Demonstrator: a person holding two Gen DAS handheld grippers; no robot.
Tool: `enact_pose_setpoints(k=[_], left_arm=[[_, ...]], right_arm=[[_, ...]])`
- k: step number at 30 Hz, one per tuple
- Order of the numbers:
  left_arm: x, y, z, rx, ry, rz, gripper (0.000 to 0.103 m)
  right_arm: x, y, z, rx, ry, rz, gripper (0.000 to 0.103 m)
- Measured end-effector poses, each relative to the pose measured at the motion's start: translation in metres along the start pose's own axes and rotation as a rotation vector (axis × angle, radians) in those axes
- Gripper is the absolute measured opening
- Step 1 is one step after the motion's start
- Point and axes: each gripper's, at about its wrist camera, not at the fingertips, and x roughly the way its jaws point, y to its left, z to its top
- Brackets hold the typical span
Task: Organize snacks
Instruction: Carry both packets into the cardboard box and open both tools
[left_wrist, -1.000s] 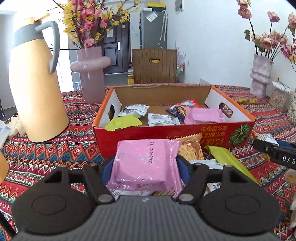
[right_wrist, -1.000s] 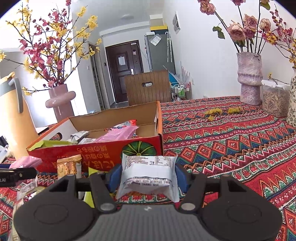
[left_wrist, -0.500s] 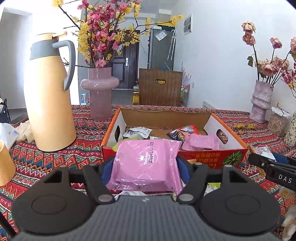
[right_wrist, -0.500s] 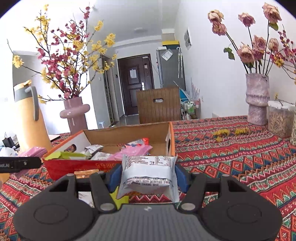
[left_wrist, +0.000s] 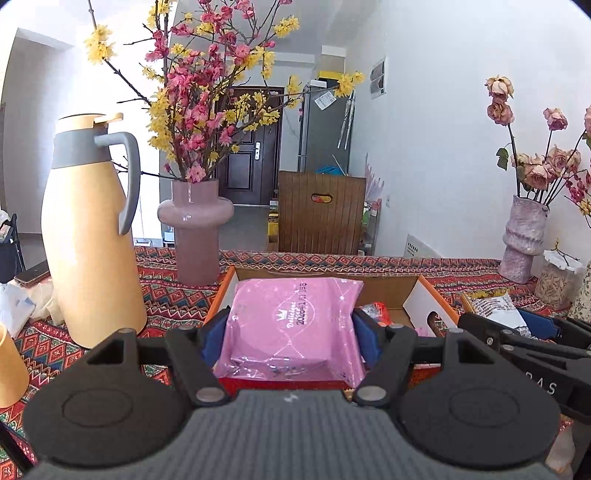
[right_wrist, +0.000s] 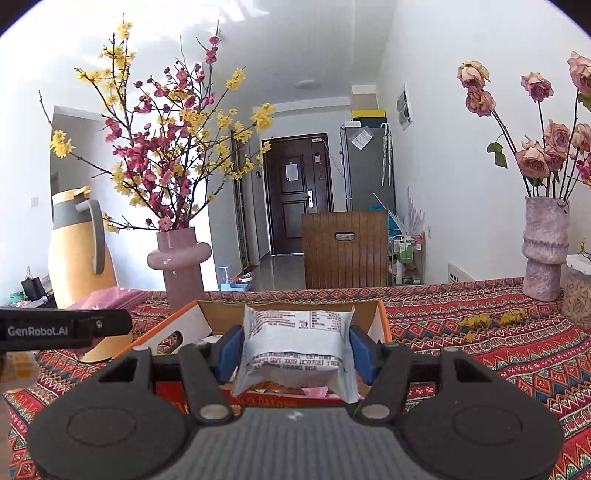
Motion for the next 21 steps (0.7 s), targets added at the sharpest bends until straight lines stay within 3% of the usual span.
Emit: enact_pose_setpoints(k=[11, 21], left_arm=[[0.044, -0.005, 0.021, -0.014, -0.007, 0.062, 0.070], [0.085, 0.004, 0.005, -0.053, 0.048, 0.089, 0.070]], right_arm=[[0.056, 0.002, 0.019, -0.001, 0.047, -0.021, 0.060], [0.100, -0.006, 0.000, 0.027, 0.101, -0.050, 0.060]])
